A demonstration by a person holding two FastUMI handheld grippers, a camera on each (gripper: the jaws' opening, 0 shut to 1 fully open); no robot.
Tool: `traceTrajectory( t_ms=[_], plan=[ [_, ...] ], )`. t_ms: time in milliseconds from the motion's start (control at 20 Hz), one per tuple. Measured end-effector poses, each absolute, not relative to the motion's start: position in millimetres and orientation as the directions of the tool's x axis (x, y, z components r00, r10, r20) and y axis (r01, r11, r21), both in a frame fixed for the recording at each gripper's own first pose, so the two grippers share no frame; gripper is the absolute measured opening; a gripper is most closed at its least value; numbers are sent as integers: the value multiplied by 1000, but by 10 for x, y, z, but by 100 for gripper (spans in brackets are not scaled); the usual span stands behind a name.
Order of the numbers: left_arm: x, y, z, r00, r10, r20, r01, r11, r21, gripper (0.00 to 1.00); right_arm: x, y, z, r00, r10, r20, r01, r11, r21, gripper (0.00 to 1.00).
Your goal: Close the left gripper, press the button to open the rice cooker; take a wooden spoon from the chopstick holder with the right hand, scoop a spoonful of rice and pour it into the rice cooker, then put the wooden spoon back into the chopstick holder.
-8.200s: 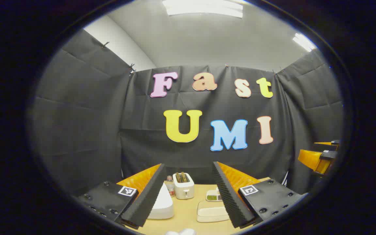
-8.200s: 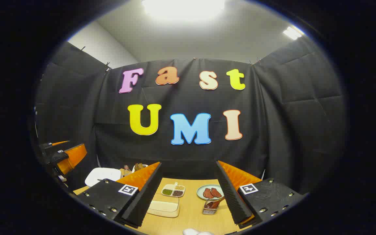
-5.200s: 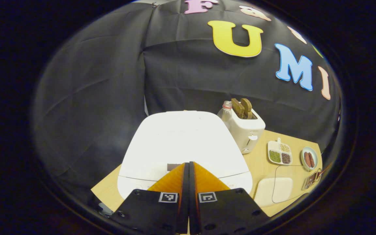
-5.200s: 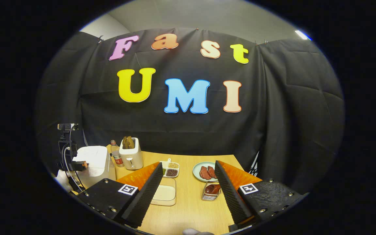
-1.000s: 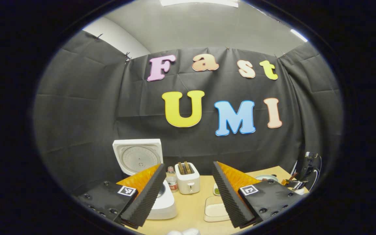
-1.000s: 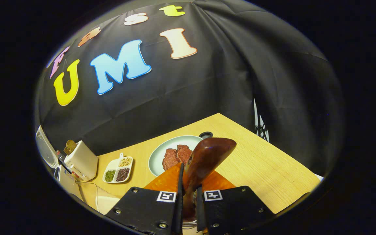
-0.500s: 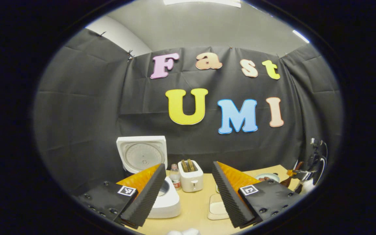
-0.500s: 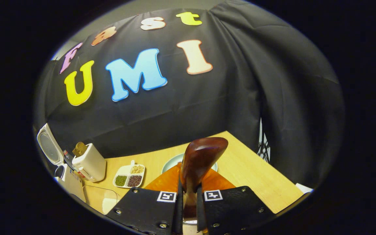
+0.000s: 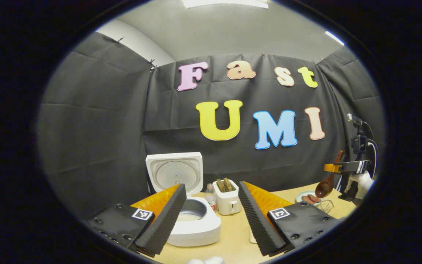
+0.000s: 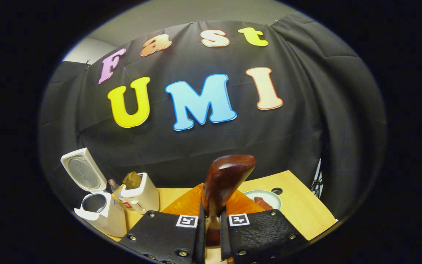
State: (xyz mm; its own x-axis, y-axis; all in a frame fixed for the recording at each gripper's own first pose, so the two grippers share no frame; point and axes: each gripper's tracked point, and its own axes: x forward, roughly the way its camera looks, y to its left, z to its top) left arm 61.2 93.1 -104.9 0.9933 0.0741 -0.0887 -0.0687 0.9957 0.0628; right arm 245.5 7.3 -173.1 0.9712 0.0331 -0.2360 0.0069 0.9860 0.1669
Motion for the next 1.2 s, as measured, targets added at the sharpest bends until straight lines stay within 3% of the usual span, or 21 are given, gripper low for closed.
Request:
traceTrajectory(
  t_ms=[400, 850, 1200],
  plan=[
    [602, 1155, -1087, 991, 95, -90, -90, 994, 55, 99, 2483, 1152, -2393, 935, 153, -319, -116, 985, 130, 17],
    [636, 1279, -1139, 990, 104, -95, -98, 992, 75, 99, 2625, 1251, -3426, 897, 53, -439, -128, 981, -143, 17],
    [639, 1343, -1222, 988, 108, -109, -99, 992, 82, 99, 2608, 1271, -3671, 894, 11, -448, -158, 944, -291, 17]
  ],
)
